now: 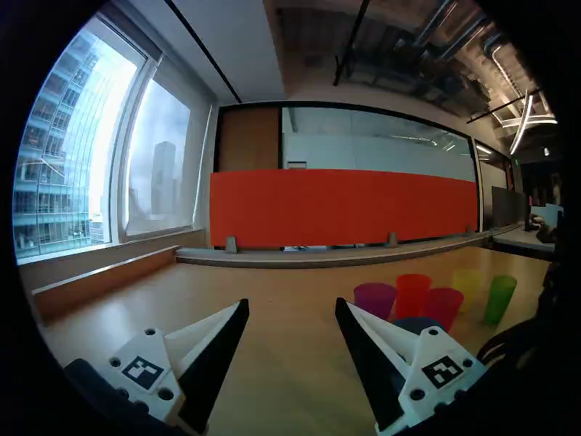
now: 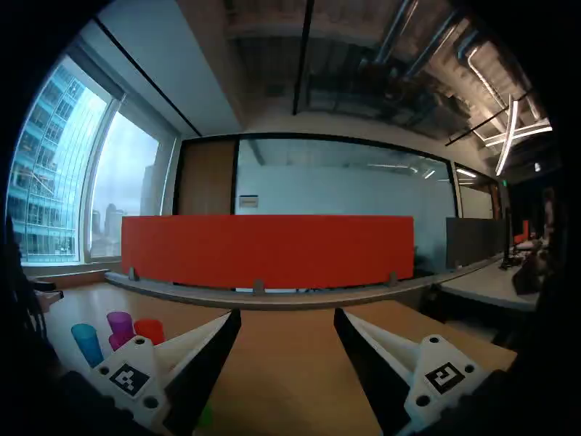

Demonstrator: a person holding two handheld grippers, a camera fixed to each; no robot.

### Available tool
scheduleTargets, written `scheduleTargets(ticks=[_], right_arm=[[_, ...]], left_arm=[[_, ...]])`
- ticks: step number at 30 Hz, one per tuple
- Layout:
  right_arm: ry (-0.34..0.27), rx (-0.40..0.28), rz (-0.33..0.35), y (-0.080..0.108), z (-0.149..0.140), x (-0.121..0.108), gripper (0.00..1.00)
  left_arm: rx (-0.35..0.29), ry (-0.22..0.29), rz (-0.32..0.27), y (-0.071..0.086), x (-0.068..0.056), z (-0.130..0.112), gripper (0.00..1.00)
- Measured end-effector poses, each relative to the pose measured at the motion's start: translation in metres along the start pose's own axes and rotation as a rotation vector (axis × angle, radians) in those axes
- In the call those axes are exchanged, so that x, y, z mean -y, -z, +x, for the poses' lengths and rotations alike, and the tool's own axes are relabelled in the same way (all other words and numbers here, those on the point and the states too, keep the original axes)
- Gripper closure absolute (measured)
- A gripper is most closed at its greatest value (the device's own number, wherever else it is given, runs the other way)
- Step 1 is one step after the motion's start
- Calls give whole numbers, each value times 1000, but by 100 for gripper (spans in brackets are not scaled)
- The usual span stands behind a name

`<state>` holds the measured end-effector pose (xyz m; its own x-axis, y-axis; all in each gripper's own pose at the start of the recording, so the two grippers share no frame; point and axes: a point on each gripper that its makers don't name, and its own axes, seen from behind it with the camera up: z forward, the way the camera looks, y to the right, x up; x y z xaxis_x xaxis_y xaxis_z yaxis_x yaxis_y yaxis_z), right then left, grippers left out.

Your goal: Pour water

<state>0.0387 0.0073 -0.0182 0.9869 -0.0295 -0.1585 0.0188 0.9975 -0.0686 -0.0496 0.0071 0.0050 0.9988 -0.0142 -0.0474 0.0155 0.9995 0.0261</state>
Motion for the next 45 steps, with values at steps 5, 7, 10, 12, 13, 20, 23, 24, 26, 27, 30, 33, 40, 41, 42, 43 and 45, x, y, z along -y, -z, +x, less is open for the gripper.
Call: scheduleTargets(ticks=[5,7,10,12,13,20,23,24,26,27,30,33,40,41,42,43,45], right_arm=[[0,8,-21,-6,-12,0,1],[1,13,-20,-7,-17,1,1],[0,21,-8,-7,-26,4,1],[-5,26,-1,-8,-32,5,1],[-8,26,-1,-8,-34,5,1],[-14,45,7,-10,-54,2,1],[-12,58,10,-12,-61,2,1],[-12,61,11,-13,-63,1,1],[-17,65,9,-14,-66,0,1],[-19,66,8,-15,-67,-1,1],[-35,72,7,-15,-69,-2,1],[-48,75,9,-16,-71,-4,1],[-58,84,9,-18,-75,-6,1],[-56,84,9,-18,-75,-5,1],[-55,84,10,-19,-75,-5,1],[-54,86,11,-19,-76,-5,1],[-52,89,13,-19,-76,-4,1]], left_arm=[[0,0,0,0,0,0,12],[0,0,0,0,0,0,12],[0,0,0,-1,0,0,12],[0,0,0,-1,0,0,12],[0,0,0,-1,0,0,12],[0,0,0,-1,0,0,12],[0,0,0,-1,0,0,12],[0,0,0,-1,0,0,12],[0,0,0,-1,0,0,12],[0,0,0,-1,0,0,12],[0,0,0,0,1,0,12],[0,0,0,-1,1,0,12],[0,0,0,-1,0,0,12],[0,0,0,-1,0,0,12],[0,0,0,-1,0,0,12],[0,0,0,-1,0,0,12],[0,0,0,-1,0,0,12]])
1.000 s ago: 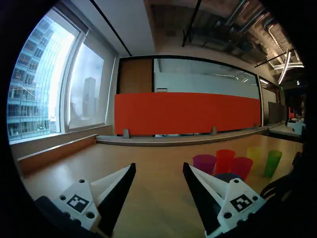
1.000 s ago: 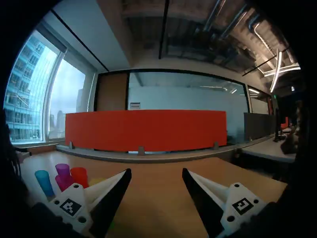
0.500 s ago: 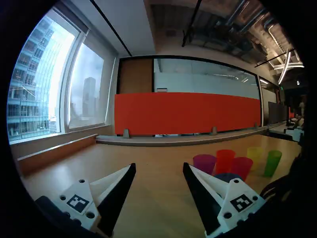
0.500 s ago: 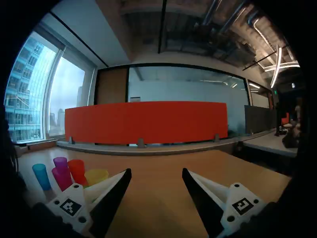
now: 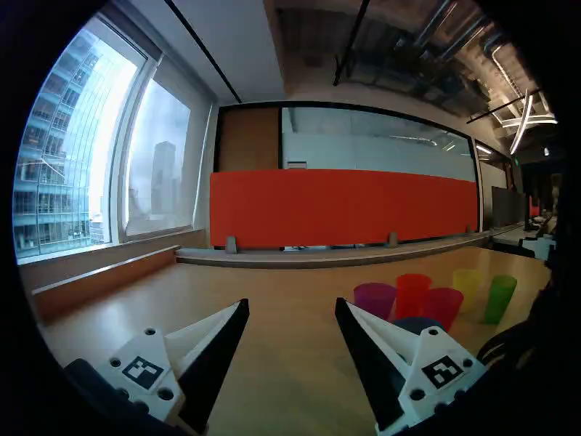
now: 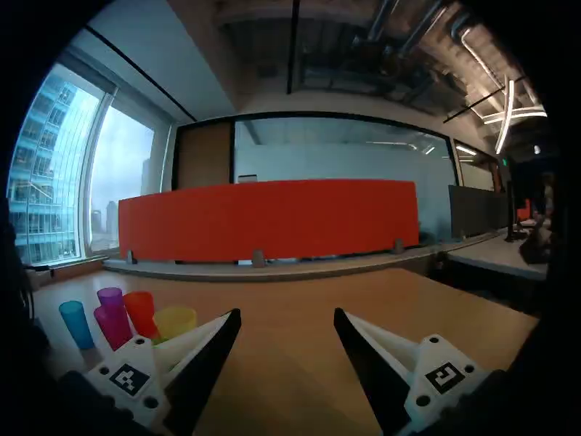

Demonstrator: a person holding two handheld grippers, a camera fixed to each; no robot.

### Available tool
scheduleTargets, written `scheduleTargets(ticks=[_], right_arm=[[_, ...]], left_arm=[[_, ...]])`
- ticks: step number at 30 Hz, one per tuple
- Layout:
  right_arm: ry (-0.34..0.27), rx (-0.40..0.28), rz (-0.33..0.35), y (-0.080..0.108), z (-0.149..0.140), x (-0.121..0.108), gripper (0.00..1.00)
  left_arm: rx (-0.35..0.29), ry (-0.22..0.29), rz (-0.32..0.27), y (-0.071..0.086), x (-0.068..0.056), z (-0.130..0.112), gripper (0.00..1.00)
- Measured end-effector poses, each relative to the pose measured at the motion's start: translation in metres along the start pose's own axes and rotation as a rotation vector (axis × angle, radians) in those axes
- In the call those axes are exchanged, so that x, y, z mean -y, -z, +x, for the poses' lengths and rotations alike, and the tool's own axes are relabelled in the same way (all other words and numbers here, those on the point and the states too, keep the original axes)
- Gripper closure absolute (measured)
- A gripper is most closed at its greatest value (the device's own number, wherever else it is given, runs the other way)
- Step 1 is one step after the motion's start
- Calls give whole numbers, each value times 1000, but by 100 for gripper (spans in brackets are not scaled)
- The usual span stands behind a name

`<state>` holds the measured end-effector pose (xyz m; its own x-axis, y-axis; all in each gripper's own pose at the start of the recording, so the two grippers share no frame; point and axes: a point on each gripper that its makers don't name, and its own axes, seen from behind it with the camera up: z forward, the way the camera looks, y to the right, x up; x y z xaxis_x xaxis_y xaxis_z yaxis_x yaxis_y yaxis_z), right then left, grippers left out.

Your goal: Pour water

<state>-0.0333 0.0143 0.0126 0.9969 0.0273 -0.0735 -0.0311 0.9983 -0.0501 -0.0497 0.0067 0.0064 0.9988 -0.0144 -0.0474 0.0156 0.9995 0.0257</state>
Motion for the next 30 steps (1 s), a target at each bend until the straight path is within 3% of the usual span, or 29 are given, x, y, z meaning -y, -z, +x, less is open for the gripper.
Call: scheduleTargets(ticks=[15,30], right_arm=[[45,0,5,1,-4,7,1],[48,1,4,2,-3,7,1]], left_arm=[[0,0,0,1,0,0,12],[0,0,0,0,-1,0,12]])
